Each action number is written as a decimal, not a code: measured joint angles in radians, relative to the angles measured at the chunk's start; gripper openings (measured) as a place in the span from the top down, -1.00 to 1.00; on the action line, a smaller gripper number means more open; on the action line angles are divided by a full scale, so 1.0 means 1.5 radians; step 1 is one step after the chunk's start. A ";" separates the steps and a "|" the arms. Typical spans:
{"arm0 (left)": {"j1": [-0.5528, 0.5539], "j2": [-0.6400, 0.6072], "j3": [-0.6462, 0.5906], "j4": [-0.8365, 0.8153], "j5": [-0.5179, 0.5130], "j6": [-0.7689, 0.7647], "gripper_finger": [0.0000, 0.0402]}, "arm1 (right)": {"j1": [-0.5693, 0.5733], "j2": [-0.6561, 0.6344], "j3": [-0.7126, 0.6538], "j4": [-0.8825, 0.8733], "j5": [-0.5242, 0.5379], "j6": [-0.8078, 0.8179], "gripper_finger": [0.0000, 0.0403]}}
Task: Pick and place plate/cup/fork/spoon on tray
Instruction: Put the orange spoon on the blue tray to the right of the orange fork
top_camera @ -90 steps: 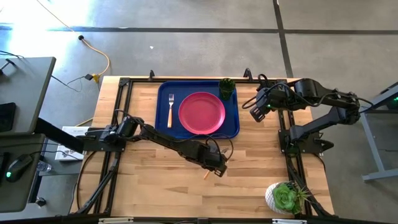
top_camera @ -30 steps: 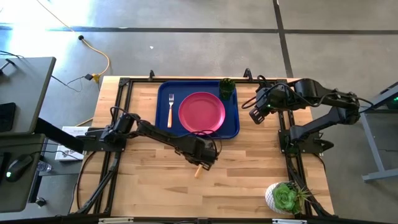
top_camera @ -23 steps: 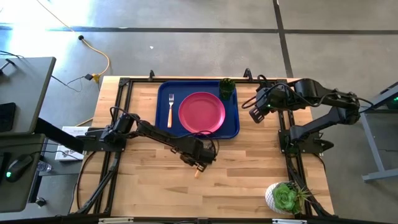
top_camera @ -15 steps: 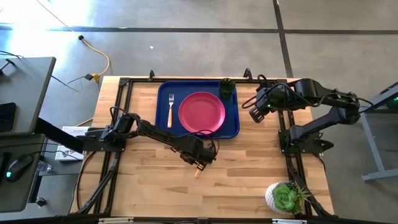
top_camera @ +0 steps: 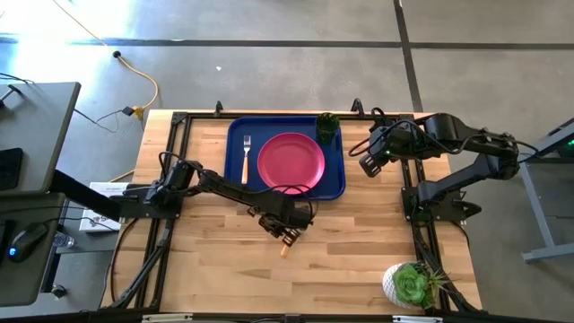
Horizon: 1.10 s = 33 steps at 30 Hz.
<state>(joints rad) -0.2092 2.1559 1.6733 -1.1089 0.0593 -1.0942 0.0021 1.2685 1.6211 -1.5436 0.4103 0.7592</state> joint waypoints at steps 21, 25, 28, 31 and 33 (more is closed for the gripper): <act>-0.029 0.000 0.001 0.207 -0.071 -0.107 0.48 | 0.000 0.000 0.000 0.000 -0.001 0.000 0.43; -0.028 0.000 0.001 0.207 -0.078 -0.107 0.48 | 0.000 0.000 0.000 0.000 -0.001 0.000 0.43; -0.028 0.000 0.001 0.206 -0.098 -0.107 0.48 | 0.000 0.000 0.000 0.000 -0.001 0.002 0.43; -0.028 0.005 0.001 0.205 -0.099 -0.108 0.48 | 0.000 0.000 0.000 0.000 -0.001 0.002 0.43; -0.028 0.005 0.001 0.207 -0.098 -0.107 0.48 | 0.000 0.000 0.000 0.000 -0.001 0.002 0.43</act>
<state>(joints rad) -0.2516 2.1635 1.6741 -0.7985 -0.0875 -1.2549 0.0021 1.2682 1.6211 -1.5436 0.4084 0.7621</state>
